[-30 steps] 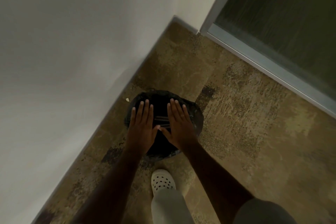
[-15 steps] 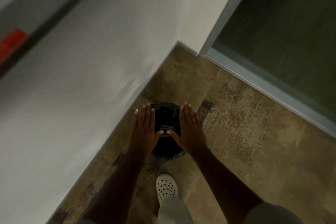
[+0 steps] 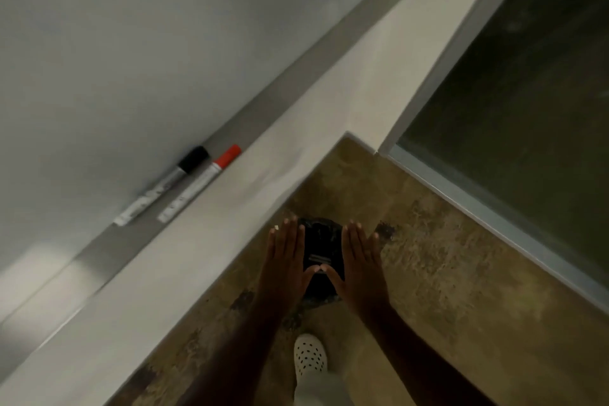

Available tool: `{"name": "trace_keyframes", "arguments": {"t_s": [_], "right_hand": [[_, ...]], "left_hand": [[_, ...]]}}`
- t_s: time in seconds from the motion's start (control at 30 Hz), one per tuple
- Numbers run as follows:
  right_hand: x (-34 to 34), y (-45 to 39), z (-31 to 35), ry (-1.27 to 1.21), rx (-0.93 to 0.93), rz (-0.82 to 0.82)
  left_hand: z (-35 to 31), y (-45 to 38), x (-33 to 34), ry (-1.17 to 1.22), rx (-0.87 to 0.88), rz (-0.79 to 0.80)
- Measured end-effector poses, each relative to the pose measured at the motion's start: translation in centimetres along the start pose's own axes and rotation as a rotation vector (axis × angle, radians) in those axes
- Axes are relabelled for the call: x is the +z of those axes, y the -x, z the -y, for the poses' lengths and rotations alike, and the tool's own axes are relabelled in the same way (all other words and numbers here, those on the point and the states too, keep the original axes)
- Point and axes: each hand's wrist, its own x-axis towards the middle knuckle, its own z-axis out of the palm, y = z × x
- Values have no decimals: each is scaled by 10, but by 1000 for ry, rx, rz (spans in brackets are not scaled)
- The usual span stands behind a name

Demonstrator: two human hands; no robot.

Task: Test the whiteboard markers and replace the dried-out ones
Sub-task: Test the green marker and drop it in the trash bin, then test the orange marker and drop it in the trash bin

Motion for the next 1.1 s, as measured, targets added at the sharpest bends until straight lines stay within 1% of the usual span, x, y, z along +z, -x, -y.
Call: {"name": "trace_keyframes", "arguments": {"t_s": [0.2, 0.3, 0.43, 0.6, 0.73, 0.87, 0.97, 1.1], "right_hand": [[-70, 24, 31, -65, -14, -100], [-102, 31, 50, -111, -58, -147], [-149, 31, 83, -161, -96, -188], [-205, 7, 123, -235, -263, -256], [-238, -34, 148, -201, -351, -236], [-253, -76, 166, -258, -348, -202], [-256, -101, 175, -216, -386, -126], [-252, -123, 180, -102, -525, 32]], "left_hand": [[-13, 34, -82, 120, -27, -70], [-14, 52, -122, 92, -48, -95], [-8, 72, -181, 23, -123, -161], [9, 82, -241, 101, -182, -305], [30, 87, -263, 125, -278, -409], [53, 96, -276, 258, -495, -477], [64, 99, -274, 294, -576, -432], [71, 92, -267, 241, -613, -336]]}}
